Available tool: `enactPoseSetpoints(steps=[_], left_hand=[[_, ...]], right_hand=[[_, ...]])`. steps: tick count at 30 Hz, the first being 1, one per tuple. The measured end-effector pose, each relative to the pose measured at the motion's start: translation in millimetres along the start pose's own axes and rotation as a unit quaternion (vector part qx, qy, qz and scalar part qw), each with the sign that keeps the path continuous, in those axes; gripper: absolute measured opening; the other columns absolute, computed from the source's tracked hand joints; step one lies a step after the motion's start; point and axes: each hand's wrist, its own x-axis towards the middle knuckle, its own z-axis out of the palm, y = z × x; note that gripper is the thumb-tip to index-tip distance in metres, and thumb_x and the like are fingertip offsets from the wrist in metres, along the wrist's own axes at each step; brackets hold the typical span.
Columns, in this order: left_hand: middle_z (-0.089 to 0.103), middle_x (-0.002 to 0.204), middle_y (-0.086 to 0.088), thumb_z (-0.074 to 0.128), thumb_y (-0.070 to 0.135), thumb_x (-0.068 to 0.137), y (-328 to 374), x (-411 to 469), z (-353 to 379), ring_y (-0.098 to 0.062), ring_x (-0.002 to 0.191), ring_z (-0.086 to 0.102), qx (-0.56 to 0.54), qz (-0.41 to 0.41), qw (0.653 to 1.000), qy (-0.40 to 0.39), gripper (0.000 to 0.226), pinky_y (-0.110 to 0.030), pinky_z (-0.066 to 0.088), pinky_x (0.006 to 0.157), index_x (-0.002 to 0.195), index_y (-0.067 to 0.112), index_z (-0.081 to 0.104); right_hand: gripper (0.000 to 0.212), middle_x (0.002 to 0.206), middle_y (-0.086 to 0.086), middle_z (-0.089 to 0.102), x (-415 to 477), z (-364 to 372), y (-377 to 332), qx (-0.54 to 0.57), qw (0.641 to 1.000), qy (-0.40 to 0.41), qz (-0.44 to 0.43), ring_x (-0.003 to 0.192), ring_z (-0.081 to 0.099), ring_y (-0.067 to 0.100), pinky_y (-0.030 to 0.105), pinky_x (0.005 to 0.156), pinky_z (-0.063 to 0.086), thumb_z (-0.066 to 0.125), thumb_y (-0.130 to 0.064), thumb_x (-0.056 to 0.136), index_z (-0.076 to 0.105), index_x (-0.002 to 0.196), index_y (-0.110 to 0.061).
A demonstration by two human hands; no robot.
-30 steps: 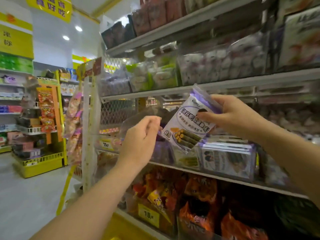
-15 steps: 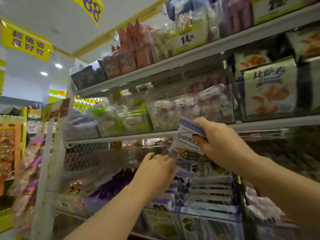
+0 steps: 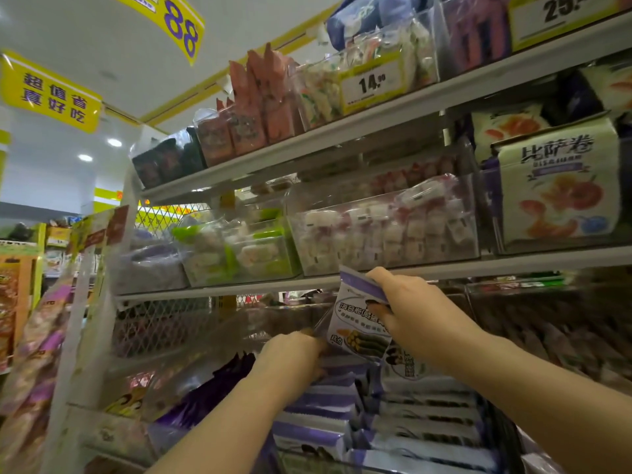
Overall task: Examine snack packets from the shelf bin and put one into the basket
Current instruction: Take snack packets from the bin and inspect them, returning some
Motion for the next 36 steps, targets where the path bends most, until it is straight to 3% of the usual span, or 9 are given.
enactPoseSetpoints(steps=[6, 12, 15, 19, 22, 26, 30, 33, 36], left_hand=[[0.063, 0.123, -0.005, 0.051, 0.033, 0.098, 3, 11, 3, -0.027, 0.113, 0.057, 0.029, 0.018, 0.999, -0.014, 0.027, -0.037, 0.040, 0.097, 0.122, 0.024, 0.059], [0.063, 0.113, -0.005, 0.050, 0.028, 0.099, -4, 4, 13, -0.025, 0.103, 0.057, 0.000, 0.035, 0.999, 0.028, 0.013, -0.029, 0.034, 0.080, 0.109, 0.020, 0.053], [0.059, 0.114, -0.005, 0.049, 0.027, 0.099, -13, 0, 19, -0.026, 0.101, 0.056, -0.076, 0.040, 0.995, 0.043, 0.009, -0.031, 0.043, 0.081, 0.105, 0.020, 0.048], [0.062, 0.112, -0.006, 0.047, 0.019, 0.099, -20, -7, 18, -0.027, 0.101, 0.061, -0.124, 0.035, 0.988, 0.083, 0.021, -0.036, 0.050, 0.082, 0.119, 0.018, 0.043], [0.063, 0.099, -0.005, 0.044, 0.019, 0.099, -27, -16, 14, -0.027, 0.091, 0.062, -0.151, 0.012, 0.978, 0.144, 0.006, -0.039, 0.050, 0.074, 0.103, 0.020, 0.040], [0.065, 0.089, 0.002, 0.042, 0.022, 0.102, -38, -33, 7, -0.016, 0.076, 0.061, -0.230, -0.019, 0.944, 0.236, 0.012, -0.034, 0.050, 0.064, 0.091, 0.024, 0.039], [0.063, 0.076, 0.001, 0.045, 0.016, 0.100, -47, -51, 2, -0.016, 0.059, 0.058, -0.291, -0.057, 0.878, 0.376, 0.012, -0.031, 0.040, 0.046, 0.089, 0.020, 0.043], [0.052, 0.065, 0.010, 0.048, 0.011, 0.099, -56, -63, -1, -0.005, 0.053, 0.049, -0.289, -0.099, 0.846, 0.436, 0.014, -0.023, 0.026, 0.042, 0.087, 0.015, 0.041], [0.048, 0.065, 0.013, 0.049, 0.011, 0.098, -63, -75, -3, -0.002, 0.055, 0.045, -0.300, -0.151, 0.814, 0.473, 0.015, -0.021, 0.023, 0.044, 0.087, 0.015, 0.041]], right_hand=[[0.022, 0.094, -0.006, 0.058, 10, 11, 3, 0.011, 1.000, 0.013, 0.007, 0.077, 0.056, 0.011, 0.018, 0.058, 0.045, 0.054, -0.022, 0.096, 0.043, 0.114, -0.026], [0.024, 0.101, 0.000, 0.063, 16, 17, -3, 0.019, 1.000, 0.019, 0.001, 0.085, 0.062, 0.017, 0.033, 0.070, 0.058, 0.054, -0.020, 0.096, 0.043, 0.117, -0.023], [0.034, 0.110, 0.000, 0.062, 11, 23, -4, 0.013, 1.000, 0.009, -0.010, 0.094, 0.062, 0.018, 0.034, 0.077, 0.057, 0.056, -0.018, 0.094, 0.042, 0.124, -0.024], [0.038, 0.112, 0.000, 0.062, 8, 32, 4, 0.055, 0.998, 0.008, 0.035, 0.096, 0.063, 0.019, 0.031, 0.077, 0.057, 0.056, -0.016, 0.094, 0.041, 0.128, -0.026], [0.040, 0.108, -0.002, 0.059, 10, 41, 7, 0.076, 0.994, 0.004, 0.080, 0.096, 0.060, 0.018, 0.029, 0.077, 0.055, 0.057, -0.017, 0.094, 0.040, 0.129, -0.027], [0.037, 0.101, -0.004, 0.056, 12, 50, 9, 0.089, 0.991, -0.012, 0.103, 0.090, 0.059, 0.016, 0.032, 0.079, 0.056, 0.056, -0.021, 0.095, 0.040, 0.128, -0.027], [0.031, 0.114, 0.005, 0.061, 8, 61, 10, 0.060, 0.985, -0.114, 0.115, 0.098, 0.061, 0.025, 0.039, 0.085, 0.054, 0.054, -0.029, 0.096, 0.044, 0.125, -0.024], [0.025, 0.108, 0.003, 0.060, 6, 70, 9, 0.029, 0.982, -0.145, 0.117, 0.092, 0.060, 0.023, 0.035, 0.076, 0.052, 0.054, -0.030, 0.095, 0.045, 0.118, -0.026], [0.017, 0.106, 0.003, 0.062, 6, 72, 10, 0.023, 0.981, -0.143, 0.128, 0.091, 0.060, 0.022, 0.039, 0.078, 0.053, 0.054, -0.039, 0.093, 0.044, 0.105, -0.032]])
